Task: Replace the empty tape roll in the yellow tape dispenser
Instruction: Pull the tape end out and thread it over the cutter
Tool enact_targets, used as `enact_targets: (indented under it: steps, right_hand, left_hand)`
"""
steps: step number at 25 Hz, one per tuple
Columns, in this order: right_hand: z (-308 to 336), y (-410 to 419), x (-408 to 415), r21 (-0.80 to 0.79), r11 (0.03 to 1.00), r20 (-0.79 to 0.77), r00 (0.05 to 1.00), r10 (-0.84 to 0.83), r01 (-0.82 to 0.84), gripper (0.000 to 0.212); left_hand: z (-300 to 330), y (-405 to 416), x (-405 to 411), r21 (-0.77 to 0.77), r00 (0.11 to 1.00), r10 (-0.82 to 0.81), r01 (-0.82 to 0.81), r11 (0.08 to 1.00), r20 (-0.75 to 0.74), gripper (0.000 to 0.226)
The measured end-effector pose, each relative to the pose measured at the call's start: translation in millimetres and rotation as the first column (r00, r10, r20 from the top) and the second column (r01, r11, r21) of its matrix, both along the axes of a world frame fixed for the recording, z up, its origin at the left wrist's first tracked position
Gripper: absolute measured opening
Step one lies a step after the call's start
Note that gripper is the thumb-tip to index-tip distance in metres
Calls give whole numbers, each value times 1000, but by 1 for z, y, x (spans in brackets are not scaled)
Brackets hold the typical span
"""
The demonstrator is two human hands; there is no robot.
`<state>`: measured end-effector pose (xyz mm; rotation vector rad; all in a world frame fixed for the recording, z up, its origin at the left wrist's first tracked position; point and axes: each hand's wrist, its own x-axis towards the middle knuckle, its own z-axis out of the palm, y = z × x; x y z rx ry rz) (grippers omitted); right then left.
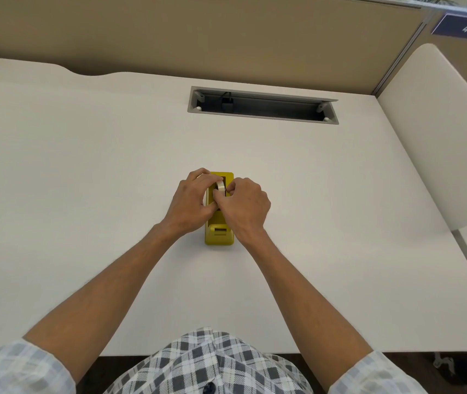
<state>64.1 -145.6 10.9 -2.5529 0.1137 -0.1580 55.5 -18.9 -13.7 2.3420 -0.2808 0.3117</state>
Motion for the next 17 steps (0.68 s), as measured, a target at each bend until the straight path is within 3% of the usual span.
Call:
enact_targets:
  steps: [7, 17]
  right_hand:
    - [-10, -11, -11, 40, 998, 88, 995, 50, -54, 35]
    - [-20, -20, -19, 63, 976, 202, 961, 191, -207, 21]
  left_hand:
    - [-4, 1, -1, 41, 1000, -17, 17, 999, 5, 44]
    - [-4, 0, -6, -2, 1000, -13, 13, 1000, 17, 39]
